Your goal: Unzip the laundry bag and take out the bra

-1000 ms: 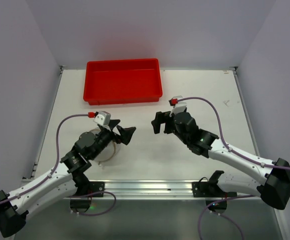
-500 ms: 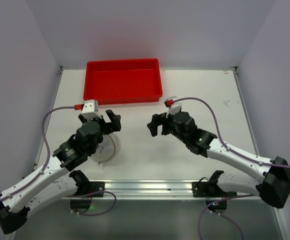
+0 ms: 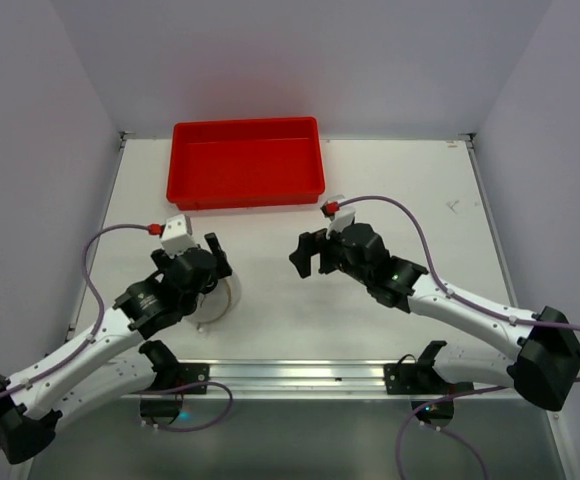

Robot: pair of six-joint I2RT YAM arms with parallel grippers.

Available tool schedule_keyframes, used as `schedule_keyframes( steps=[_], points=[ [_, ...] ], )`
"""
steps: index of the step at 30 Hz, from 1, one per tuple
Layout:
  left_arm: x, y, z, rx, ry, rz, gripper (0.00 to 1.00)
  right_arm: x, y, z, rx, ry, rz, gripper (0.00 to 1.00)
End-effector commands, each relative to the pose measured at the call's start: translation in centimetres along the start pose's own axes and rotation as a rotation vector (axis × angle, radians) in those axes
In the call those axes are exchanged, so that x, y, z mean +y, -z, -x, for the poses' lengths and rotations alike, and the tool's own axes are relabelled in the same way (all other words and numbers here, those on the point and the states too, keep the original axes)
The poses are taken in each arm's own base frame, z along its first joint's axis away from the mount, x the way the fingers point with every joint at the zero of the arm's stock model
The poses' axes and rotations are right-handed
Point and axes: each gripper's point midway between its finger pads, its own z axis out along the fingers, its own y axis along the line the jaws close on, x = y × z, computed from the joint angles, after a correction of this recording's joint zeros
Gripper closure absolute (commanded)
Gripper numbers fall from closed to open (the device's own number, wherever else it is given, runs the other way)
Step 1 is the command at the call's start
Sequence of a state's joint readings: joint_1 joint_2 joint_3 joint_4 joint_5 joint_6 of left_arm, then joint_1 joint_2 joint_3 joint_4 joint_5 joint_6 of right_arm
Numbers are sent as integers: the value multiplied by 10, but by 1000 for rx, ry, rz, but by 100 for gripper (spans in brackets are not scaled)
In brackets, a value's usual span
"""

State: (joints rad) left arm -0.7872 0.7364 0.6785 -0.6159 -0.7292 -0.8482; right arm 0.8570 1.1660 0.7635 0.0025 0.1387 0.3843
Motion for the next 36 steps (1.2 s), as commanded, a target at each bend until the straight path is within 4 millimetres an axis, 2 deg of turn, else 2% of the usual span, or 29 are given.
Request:
schedule_keyframes(
  steps=[1, 5, 8, 9, 11, 12, 14, 15, 16, 22, 25, 30, 32, 36],
  points=[
    [-7, -15, -11, 16, 39, 12, 7, 9, -5, 10, -28, -3, 31, 2],
    [-15, -26, -21, 38, 25, -15, 18, 25, -10, 3, 12, -10, 117, 4],
    [-16, -31, -24, 36, 5, -16, 23, 29, -12, 1, 16, -15, 139, 5],
    [-18, -33, -26, 41, -3, -20, 34, 34, -11, 0, 18, -18, 167, 5],
    [-25, -33, -26, 48, -7, -54, 45, 38, -14, -4, 28, -20, 195, 6],
    [-27, -34, -28, 51, -8, -62, 60, 45, -15, -6, 30, -24, 234, 6],
    [-35, -35, -29, 52, 2, -97, 78, 52, -19, -12, 49, -27, 273, 7],
    [-38, -36, -29, 53, 8, -106, 95, 59, -19, -13, 48, -29, 317, 8],
    [-40, -36, -30, 58, 10, -119, 100, 62, -21, -15, 52, -31, 335, 8],
    [-57, -41, -23, 49, 67, -136, 100, 81, -28, -31, 86, -48, 438, 10],
    [-72, -44, -13, 46, 106, -140, 100, 83, -32, -38, 102, -41, 440, 11],
    [-84, -53, -10, 48, 160, -125, 100, 82, -36, -43, 108, -26, 415, 11],
    [-95, -54, -3, 41, 173, -149, 99, 84, -37, -44, 104, -16, 404, 12],
    [-116, -51, 9, 39, 181, -214, 75, 84, -43, -51, 115, 4, 328, 14]
  ],
)
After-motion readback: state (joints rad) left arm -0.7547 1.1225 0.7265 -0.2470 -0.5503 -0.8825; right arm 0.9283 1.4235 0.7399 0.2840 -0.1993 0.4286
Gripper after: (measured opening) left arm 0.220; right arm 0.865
